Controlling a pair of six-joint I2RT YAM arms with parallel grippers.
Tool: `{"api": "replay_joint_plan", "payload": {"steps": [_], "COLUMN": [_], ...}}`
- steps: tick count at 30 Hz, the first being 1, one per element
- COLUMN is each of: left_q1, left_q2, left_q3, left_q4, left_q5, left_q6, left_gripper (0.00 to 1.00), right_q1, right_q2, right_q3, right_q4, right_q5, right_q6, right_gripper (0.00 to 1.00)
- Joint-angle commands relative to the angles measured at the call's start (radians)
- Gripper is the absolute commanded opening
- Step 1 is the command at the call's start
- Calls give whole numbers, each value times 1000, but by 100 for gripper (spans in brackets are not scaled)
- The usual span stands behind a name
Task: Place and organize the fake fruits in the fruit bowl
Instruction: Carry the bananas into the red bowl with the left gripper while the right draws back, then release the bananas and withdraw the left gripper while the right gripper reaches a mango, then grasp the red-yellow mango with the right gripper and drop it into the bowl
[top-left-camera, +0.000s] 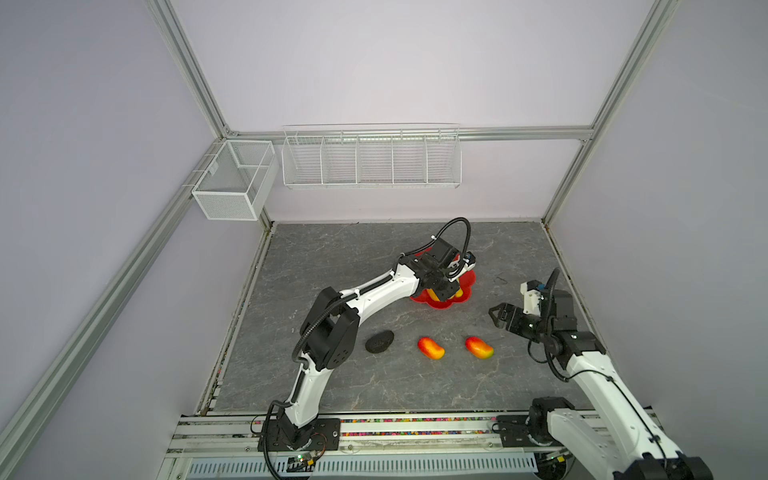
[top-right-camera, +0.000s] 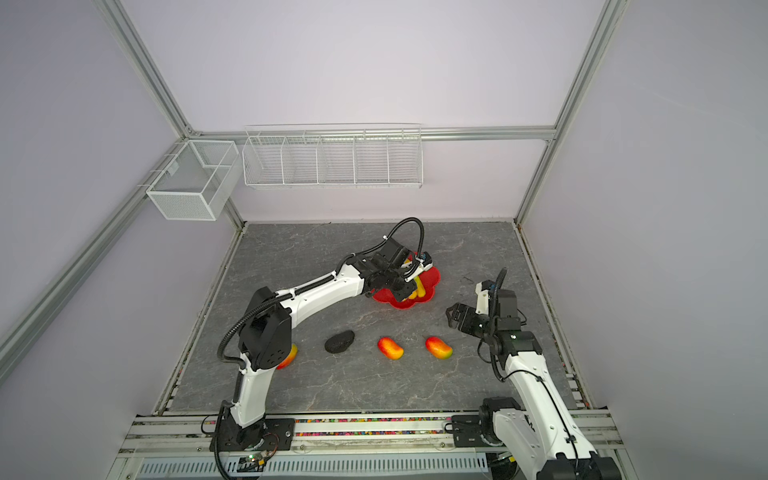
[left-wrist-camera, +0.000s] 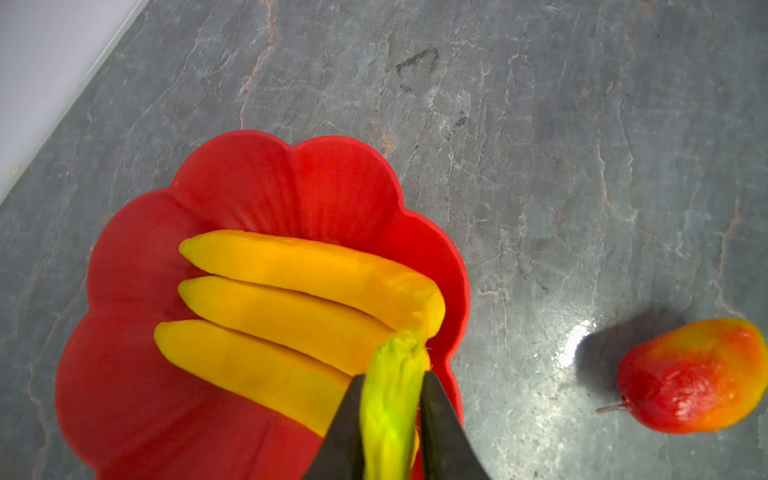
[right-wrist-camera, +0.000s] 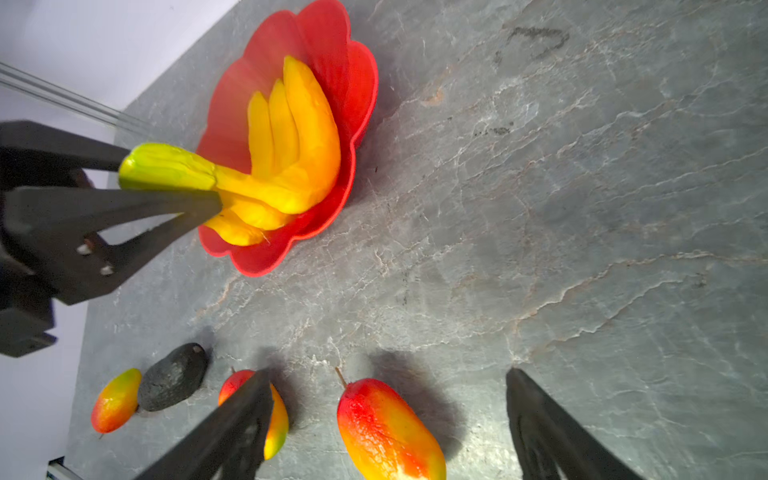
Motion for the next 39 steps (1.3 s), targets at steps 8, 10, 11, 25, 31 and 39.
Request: {"api": "replay_joint_plan", "payload": {"steps": [8, 10, 11, 25, 31, 39], "left_q1": [-2, -2, -2, -138, -186, -186], "left_q2": [-179, -269, -319, -1008, -1057, -1018], "left_q3": [-49, -101, -141, -1076, -1165, -1162], "left_q4": [92, 122, 138, 469, 498, 523], "left_q5": [49, 53, 58, 15, -72, -146], "left_q6": [0, -15, -27, -374, -431, -424], "left_gripper": [63, 80, 94, 99, 99, 99], "right_q1": [47, 88, 114, 458, 502, 517], "right_q2": [32, 60, 86, 358, 439, 507], "right_q3": [-3, 12, 26, 153, 178, 190], "right_q4": [-65, -89, -107, -270, -239, -217], "right_q5": [15, 46, 57, 373, 376, 362], "right_q6": [-72, -52, -42, 5, -5, -10], "right_gripper": [88, 88, 89, 89, 95, 84]}}
